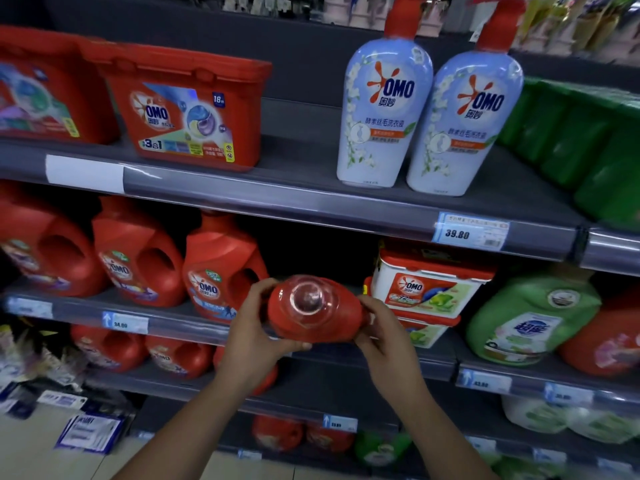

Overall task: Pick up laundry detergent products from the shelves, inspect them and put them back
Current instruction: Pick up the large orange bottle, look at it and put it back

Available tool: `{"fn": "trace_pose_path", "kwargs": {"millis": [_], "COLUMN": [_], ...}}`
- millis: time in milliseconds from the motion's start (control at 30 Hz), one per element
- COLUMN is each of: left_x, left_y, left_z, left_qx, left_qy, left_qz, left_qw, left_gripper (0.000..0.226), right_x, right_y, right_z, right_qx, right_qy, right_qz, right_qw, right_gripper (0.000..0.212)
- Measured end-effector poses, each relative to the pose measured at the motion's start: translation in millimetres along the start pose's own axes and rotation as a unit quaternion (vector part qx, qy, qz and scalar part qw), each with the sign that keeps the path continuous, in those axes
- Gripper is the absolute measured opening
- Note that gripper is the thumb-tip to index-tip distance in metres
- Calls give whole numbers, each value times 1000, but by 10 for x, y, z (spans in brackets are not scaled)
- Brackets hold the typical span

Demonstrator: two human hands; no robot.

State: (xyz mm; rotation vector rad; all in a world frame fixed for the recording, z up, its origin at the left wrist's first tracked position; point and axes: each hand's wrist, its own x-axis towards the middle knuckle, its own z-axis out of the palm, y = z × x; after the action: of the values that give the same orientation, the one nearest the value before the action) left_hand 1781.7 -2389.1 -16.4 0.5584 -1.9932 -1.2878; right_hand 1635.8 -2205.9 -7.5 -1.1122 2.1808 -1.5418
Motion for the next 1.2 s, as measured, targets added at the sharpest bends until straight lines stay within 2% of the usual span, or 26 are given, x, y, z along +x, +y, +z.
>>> {"fn": "trace_pose_path", "kwargs": {"millis": [167,233,333,467,600,700,833,933,1033,1200], "left_x": [-365,-554,-901,-1262,-1548,-1700,-1874,-1925,-1938,-1943], "left_y": [416,589,805,1037,1268,1367,1325,1321,1341,1299], "left_z": [-27,21,176,346,512,536,456,471,504,380], "left_qx": [-52,-95,-122,-120,-145,-176,-205,-185,-166,-75], "left_qy": [1,6,30,61,79,51,-49,-74,-46,-22], "left_qz": [5,-30,-70,-86,-83,-77,-107,-109,-93,-65], "left_qw": [999,995,990,987,983,980,972,974,981,995], "left_gripper": [90,92,90,85,81,91,110,106,100,107], "right_x": [-279,-432,-722,-1036,-1314,-1514,-1630,-1608,-1521,-1376], "right_y": [-118,-191,-245,-282,-335,-373,-420,-458,-445,-436], "right_z": [-328,-433,-594,-717,-857,-979,-1097,-1134,-1079,-835], "right_qx": [80,71,124,234,311,343,358,363,374,370], "right_qy": [-21,-21,-37,-63,-39,-20,12,28,54,55], "right_qz": [11,-3,6,28,45,47,52,64,96,139], "right_qw": [996,997,992,970,949,938,932,929,921,917], "right_gripper": [52,49,42,40,46,50,55,57,40,40]}}
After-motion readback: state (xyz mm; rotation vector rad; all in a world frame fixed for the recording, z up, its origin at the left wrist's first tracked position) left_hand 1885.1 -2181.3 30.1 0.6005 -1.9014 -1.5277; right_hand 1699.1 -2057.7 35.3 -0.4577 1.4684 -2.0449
